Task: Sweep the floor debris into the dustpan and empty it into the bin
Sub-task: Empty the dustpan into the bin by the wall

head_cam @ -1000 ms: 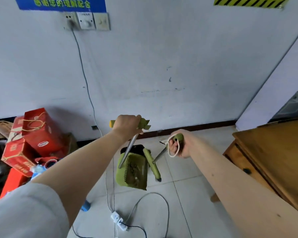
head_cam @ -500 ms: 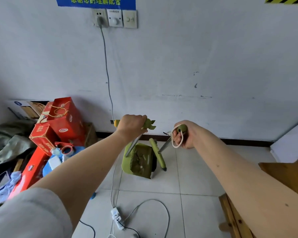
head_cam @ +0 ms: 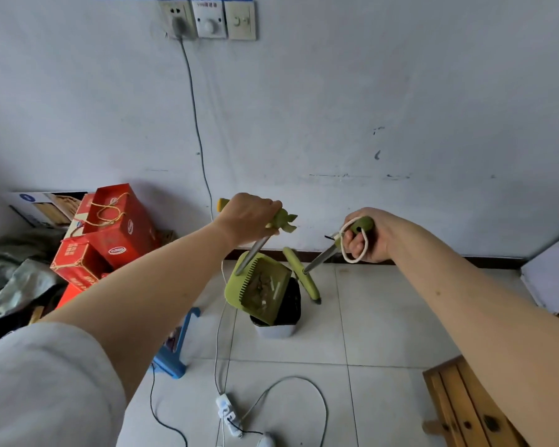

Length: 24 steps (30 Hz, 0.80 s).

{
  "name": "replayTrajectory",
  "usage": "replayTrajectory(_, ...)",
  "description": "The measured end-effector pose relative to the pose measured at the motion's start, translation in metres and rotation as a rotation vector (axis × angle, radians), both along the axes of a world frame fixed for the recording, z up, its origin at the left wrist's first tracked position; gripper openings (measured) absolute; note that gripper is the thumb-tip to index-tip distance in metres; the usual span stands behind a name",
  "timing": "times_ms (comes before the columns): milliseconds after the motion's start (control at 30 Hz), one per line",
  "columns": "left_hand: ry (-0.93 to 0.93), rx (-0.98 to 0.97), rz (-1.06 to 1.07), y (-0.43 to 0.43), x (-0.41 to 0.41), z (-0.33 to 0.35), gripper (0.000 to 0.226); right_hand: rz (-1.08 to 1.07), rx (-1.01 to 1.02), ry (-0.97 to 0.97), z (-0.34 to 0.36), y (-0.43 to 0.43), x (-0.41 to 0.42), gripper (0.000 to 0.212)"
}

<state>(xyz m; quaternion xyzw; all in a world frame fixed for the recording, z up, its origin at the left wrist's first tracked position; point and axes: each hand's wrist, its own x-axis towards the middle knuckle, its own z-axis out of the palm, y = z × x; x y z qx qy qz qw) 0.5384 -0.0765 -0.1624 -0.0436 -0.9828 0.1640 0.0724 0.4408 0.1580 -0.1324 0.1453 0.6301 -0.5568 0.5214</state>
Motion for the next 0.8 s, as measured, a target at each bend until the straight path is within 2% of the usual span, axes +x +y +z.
replayTrajectory(400,-0.058,-0.128,-0.171,0.012,-0.005,-0.033,0.030,-0.024,0.030,-0.002,-0.008,0.002,0.010,0.020)
replayTrajectory(633,-0.148,-0.194,-0.475,0.015,0.018,-0.073,0.034,-0.064,0.072,0.024,-0.015,0.014,0.019,0.022)
replayTrajectory(800,-0.203,-0.294,-0.571,0.016,0.032,-0.074,0.032,-0.072,0.116,0.048,-0.019,0.024,0.024,0.024)
